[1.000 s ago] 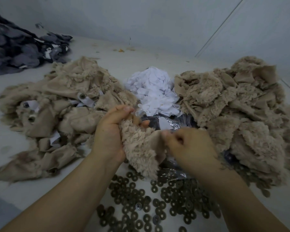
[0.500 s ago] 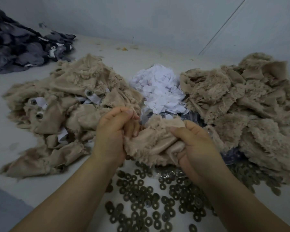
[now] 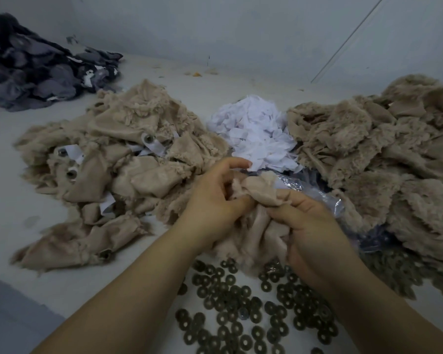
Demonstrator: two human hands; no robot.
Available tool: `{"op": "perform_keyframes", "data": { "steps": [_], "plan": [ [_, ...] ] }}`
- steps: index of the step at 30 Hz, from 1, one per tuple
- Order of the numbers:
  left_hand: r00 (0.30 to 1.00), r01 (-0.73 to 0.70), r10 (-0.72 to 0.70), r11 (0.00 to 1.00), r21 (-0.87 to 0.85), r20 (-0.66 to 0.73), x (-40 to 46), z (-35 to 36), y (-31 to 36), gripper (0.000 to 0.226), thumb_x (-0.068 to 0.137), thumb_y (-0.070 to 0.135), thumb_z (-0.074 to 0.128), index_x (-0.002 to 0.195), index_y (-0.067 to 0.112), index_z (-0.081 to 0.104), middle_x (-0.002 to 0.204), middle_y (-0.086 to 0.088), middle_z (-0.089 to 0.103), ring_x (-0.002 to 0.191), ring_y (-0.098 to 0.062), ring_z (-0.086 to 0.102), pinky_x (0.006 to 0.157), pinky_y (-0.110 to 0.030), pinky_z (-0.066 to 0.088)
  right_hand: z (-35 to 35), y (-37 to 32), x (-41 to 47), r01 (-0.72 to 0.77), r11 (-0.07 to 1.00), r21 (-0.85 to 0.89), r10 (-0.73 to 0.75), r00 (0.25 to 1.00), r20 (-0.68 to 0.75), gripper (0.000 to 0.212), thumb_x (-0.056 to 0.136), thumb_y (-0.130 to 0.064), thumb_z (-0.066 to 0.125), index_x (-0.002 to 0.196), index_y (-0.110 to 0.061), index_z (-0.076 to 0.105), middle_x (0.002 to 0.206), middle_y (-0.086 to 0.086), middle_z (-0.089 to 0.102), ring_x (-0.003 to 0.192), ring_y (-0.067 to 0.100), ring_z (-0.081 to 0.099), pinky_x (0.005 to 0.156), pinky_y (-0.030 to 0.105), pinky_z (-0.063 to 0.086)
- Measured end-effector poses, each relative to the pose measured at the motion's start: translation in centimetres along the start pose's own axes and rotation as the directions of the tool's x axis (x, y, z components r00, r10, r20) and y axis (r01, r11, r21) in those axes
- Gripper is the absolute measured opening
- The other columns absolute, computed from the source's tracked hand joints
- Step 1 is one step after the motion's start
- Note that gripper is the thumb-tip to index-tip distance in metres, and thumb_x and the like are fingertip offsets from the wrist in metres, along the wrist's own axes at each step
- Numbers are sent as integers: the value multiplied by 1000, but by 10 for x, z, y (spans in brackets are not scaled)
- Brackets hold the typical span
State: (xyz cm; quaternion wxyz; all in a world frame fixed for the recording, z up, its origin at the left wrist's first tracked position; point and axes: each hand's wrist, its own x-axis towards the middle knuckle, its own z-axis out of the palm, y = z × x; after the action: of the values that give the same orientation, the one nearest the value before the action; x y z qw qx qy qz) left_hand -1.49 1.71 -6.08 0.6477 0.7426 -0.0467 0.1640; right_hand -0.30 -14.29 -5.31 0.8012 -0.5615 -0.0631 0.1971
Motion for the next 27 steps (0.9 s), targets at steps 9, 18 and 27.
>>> {"op": "perform_keyframes", "data": {
  "steps": [9, 18, 27],
  "plan": [
    [966, -170, 176, 984, -46, 190, 2, -3, -13, 60, 71, 7, 81, 125, 20, 59, 122, -6, 62, 118, -20, 59, 101, -38, 49, 6, 9, 4, -81, 997, -15, 81, 996, -23, 31, 95, -23, 58, 110, 1, 71, 107, 23, 73, 101, 35, 72, 94, 47, 56],
    [922, -304, 360, 900, 313, -139, -3, -8, -25, 28, 81, 39, 71, 75, 13, 64, 73, 5, 57, 70, -16, 53, 65, -29, 44, 12, 17, 4, -132, 967, 220, 123, 991, 55, 35, 91, -17, 57, 115, 5, 68, 114, 25, 71, 107, 34, 70, 93, 42, 57],
    [974, -96, 123, 984, 149, -190, -7, -4, -26, 15, 86, 18, 65, 72, 21, 70, 65, 9, 63, 62, -3, 56, 59, -20, 47, 13, 19, 3, -189, 953, 237, 180, 982, 58, 34, 91, -17, 58, 116, 5, 67, 112, 25, 71, 105, 35, 71, 88, 42, 59]
  ]
}}
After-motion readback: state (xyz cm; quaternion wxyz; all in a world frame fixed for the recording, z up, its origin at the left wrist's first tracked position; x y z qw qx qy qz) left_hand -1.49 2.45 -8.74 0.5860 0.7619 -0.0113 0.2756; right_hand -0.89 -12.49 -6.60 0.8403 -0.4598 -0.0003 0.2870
